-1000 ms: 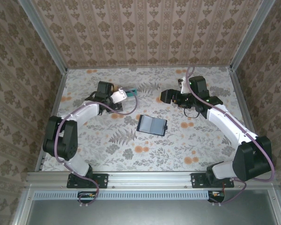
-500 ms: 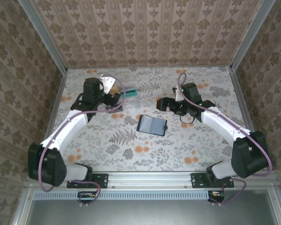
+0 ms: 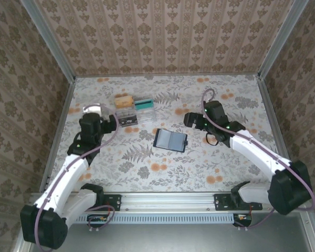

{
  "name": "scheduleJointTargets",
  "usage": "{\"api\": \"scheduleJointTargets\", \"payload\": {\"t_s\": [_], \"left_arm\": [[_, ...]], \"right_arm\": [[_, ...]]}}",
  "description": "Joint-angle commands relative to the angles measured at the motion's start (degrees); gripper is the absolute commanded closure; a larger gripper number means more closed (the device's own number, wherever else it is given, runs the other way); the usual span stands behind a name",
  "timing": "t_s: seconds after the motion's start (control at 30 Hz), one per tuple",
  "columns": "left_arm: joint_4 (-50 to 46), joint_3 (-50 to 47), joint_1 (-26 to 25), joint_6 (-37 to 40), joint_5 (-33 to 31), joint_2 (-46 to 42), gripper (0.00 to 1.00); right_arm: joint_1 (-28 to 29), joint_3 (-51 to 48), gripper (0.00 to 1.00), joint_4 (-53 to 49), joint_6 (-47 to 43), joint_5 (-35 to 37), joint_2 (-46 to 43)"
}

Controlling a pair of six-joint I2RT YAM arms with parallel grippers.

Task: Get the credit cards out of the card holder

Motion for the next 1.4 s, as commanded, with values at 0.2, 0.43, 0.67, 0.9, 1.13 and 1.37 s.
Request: {"api": "scheduleJointTargets", "payload": {"t_s": [0.2,0.43,0.67,0.9,1.13,1.37], "left_arm": [[-3.7,-6.0,11.3,-5.1,-3.4,-2.6,0.0],[13.1,-8.2,14.9,4.1,-4.0,8.8,0.0],[36.6,-12.1,19.4,2.7,3.8,22.2,0.0],[50.4,-12.0,20.2,9.0,14.2,31.9,0.0],[60.0,-15.4,18.2,14.1,21.8,36.1,0.0],[58.5,-13.2,16.1,15.8,18.2,38.2,0.0]], "right_arm": [[-2.5,-8.3,0.0,6.3,-13.4,29.6,-7.1],[-8.0,-17.4,0.0,23.6,-22.1,33.2,-3.6],[-14.5,-22.1,0.0,44.4,-27.0,25.9,4.5],[-21.6,-24.5,0.0,57.1,-24.4,13.6,13.0],[-21.9,-27.2,0.0,65.9,-28.4,3.0,17.1],[-21.9,-26.9,0.0,64.9,-28.3,2.9,16.8]]}}
